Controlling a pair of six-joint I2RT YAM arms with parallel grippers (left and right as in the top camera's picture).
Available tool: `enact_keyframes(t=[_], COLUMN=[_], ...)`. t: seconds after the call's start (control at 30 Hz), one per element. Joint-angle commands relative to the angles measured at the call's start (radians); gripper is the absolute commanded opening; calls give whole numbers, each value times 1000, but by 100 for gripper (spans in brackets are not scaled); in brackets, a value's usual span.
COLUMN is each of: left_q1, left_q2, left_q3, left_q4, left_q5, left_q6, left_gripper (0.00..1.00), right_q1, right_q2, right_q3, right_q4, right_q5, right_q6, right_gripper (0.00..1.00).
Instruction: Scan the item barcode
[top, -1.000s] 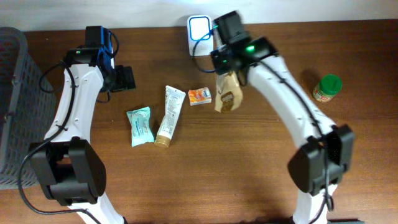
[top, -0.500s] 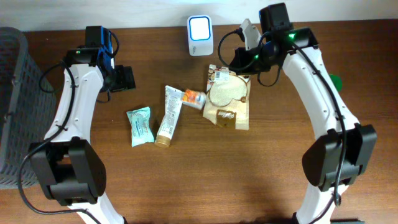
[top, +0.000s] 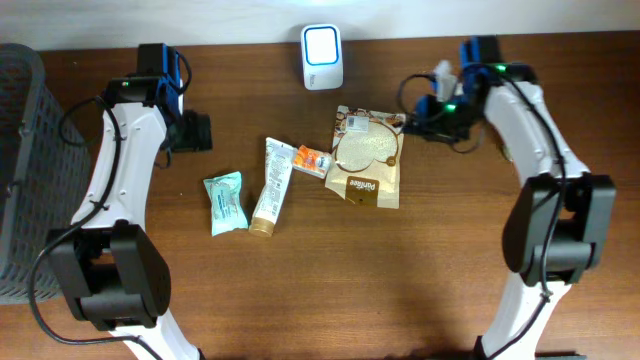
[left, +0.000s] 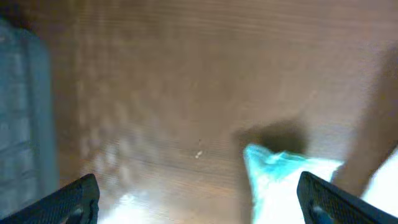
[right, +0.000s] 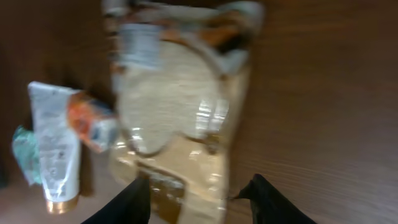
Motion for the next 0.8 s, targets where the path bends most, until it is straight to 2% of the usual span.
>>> enact_keyframes(t=[0.0, 0.23, 0.33, 0.4, 0.47, 0.5, 0.53, 0.6, 0.77], left_q1=[0, 0, 0, 0, -2, -8, -13, -29, -103], left_q2=[-18, -18, -18, -18, -18, -11, -5, 16, 113], left_q3=[10, 10, 10, 10, 10, 6, 6, 6, 6], left_q4=[-46, -24, 32, 40, 110, 180, 201, 233, 263], left_q5=[-66, -26, 131, 288, 515, 687, 743, 804, 818], left_q6=[109, 101, 99, 62, 64, 63, 63, 63, 63], left_gripper=[99, 99, 99, 99, 99, 99, 99, 99, 99], right_q1=[-25, -34, -34, -33, -32, -32, -32, -32, -32], right_q2=[-8, -8, -8, -8, -8, -8, -8, -8, -8], right_q3=[-83, -247, -308, -333, -358, -371, -376, -378, -379], right_q4=[32, 212, 292, 335, 388, 415, 422, 426, 428], right_q5=[-6, -76, -103, -115, -115, -119, -123, -127, -126], right_q6=[11, 18, 39, 46, 64, 64, 64, 63, 55], right_gripper=[46, 49, 51, 52, 54, 54, 54, 55, 57])
